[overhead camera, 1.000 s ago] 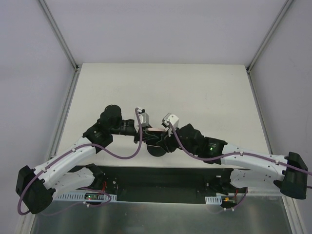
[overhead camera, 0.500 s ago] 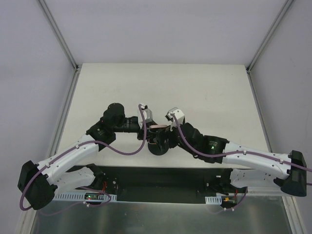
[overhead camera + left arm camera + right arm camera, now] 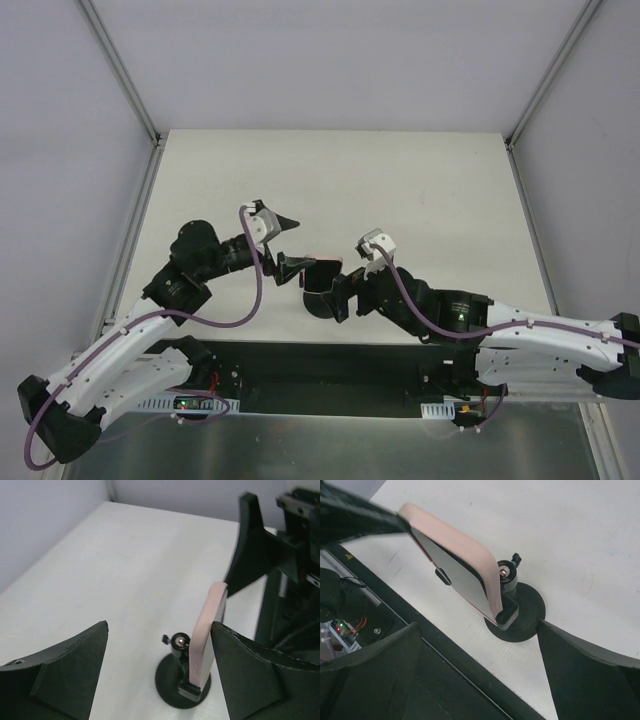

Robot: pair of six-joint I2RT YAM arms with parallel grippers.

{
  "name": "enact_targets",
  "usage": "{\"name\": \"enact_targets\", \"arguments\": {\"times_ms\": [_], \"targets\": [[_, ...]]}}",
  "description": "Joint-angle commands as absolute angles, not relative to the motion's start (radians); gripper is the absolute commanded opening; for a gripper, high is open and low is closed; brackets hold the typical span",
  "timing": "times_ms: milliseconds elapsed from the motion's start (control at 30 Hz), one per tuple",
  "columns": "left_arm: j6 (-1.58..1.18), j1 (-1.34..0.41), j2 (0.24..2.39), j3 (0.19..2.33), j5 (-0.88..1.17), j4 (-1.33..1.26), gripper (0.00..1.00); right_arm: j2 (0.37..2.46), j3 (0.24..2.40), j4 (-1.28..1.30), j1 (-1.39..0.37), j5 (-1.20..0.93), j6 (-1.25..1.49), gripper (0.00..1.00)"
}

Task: Place the phone on the phone stand

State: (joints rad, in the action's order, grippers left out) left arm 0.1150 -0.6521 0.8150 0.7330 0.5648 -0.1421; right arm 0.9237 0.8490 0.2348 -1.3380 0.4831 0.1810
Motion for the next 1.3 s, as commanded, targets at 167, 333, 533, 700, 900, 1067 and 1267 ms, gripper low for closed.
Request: {"name": "enact_targets", "arguments": {"times_ms": [167,333,533,700,900,1067,1267], "targets": [[0.089,-0.632,0.649,0.652,-0.222,-0.268,0.84,1.086,0.906,0.129,-1.472,0.825,0.382,0.97],[0.083,-0.629,0.657,0.667,-0.15,-0.258,0.82,1.144,1.028,0.234,-1.532,0.966,0.408,0.97],[0.058,-0.603,0.68,0.692,-0.155,-0.236,0.82,1.195,1.114,0.426,-1.548,1.058,0.699,0.97],[0.031,-0.595,0.686,0.681,-0.16,-0.238,0.82,1.305,1.229,0.599,-1.562,1.083,0.85,0.97],[0.031,-0.592,0.701,0.684,-0.166,-0.23,0.82,1.39,1.344,0.643,-1.58,1.127,0.824,0.97],[0.017,-0.586,0.698,0.69,-0.141,-0.221,0.82,1.468,1.394,0.733,-1.58,1.187,0.903,0.97],[0.025,-0.586,0.7,0.698,-0.153,-0.215,0.81,1.586,1.535,0.956,-1.578,1.233,1.022,0.97]]}}
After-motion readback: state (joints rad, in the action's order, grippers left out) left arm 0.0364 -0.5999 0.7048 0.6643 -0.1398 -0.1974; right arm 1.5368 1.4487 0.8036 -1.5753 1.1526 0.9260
